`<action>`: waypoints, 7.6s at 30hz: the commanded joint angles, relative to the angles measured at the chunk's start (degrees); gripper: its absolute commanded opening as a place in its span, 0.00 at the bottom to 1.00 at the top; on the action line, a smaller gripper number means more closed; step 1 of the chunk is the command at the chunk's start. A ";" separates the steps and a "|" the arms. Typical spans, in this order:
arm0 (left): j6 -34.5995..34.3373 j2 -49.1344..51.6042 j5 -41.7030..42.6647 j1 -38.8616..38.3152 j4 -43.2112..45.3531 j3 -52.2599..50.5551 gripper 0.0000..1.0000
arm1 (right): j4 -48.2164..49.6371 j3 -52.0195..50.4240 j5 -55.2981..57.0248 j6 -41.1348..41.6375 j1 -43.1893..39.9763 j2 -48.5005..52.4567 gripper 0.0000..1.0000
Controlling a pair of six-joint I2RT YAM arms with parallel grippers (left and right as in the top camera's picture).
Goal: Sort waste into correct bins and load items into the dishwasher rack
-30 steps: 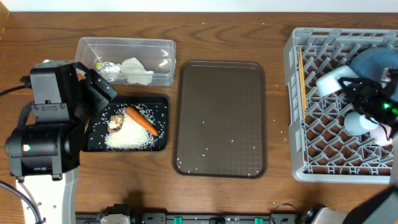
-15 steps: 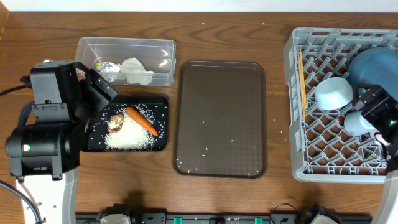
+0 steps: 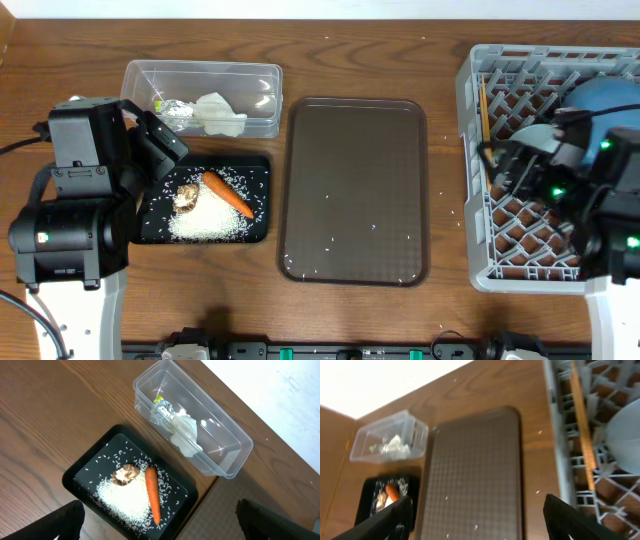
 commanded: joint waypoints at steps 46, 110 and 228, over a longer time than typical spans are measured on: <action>-0.09 0.15 -0.87 -0.09 -0.17 0.20 0.98 | -22.58 -9.53 29.14 1.46 4.94 -30.16 0.99; -0.09 0.15 -0.87 -0.09 -0.17 0.22 0.98 | 41.13 -60.89 26.23 -16.98 2.16 -57.90 0.99; 34.07 -64.72 16.09 -0.46 61.16 -85.70 0.98 | 41.13 -60.89 26.23 -16.98 2.16 -57.88 0.99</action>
